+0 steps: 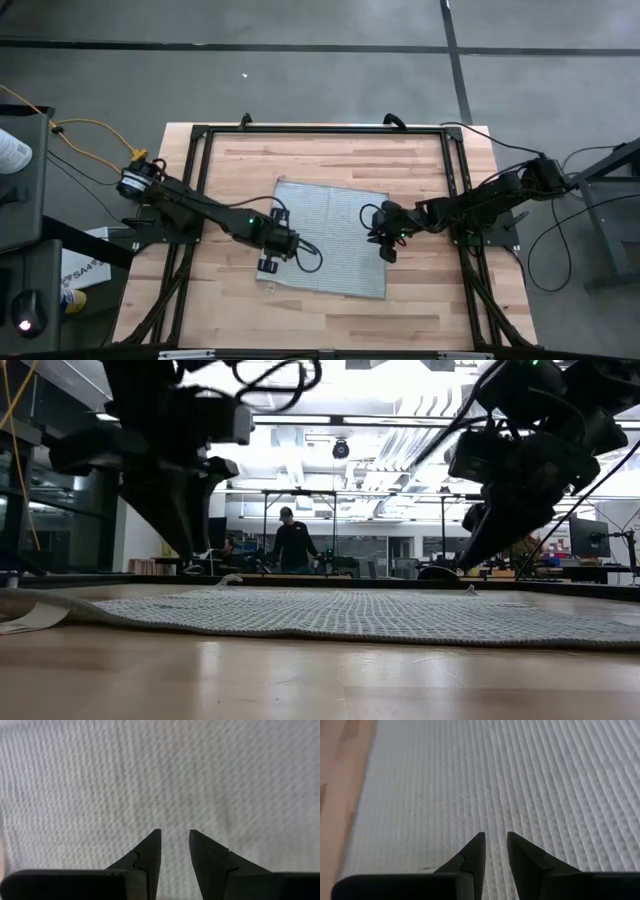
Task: Fold microfiber towels
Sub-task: Fold the grey towel
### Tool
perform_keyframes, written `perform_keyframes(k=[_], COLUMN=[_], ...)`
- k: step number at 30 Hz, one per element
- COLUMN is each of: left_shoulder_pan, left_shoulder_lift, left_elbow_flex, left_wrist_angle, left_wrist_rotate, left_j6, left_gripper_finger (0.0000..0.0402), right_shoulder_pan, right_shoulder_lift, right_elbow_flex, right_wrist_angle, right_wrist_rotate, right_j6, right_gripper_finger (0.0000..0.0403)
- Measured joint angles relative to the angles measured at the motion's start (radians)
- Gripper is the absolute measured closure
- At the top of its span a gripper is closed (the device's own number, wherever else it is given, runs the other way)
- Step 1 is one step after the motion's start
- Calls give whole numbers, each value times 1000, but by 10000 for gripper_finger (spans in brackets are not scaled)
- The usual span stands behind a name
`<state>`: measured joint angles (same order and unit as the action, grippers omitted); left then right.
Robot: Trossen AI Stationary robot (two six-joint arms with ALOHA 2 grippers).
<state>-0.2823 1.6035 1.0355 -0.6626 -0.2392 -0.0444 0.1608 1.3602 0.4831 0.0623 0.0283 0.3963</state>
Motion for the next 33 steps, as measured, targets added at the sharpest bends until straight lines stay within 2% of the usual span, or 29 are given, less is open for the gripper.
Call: perform_keyframes(k=[5, 11, 18, 25, 33], left_shoulder_pan=[54, 82, 81, 82, 152], left_shoulder_lift=[0, -6, -6, -6, -6], left_elbow_flex=[-20, -62, -128, -141, -141], left_wrist_angle=[-28, -11, -11, -12, -11], left_wrist_rotate=[2, 58, 53, 1, 14], left_j6=[16, 24, 16, 47, 78], left_gripper_finger=[302, 302, 302, 302, 302], right_shoulder_pan=[0, 1, 1, 1, 6], right_shoulder_lift=[0, 0, 0, 0, 0], right_elbow_flex=[0, 0, 0, 0, 0], right_wrist_angle=[-62, -64, -66, -66, -66], right_wrist_rotate=[0, 0, 0, -1, -16], right_j6=[26, 26, 24, 35, 74], right_gripper_finger=[330, 330, 330, 330, 330])
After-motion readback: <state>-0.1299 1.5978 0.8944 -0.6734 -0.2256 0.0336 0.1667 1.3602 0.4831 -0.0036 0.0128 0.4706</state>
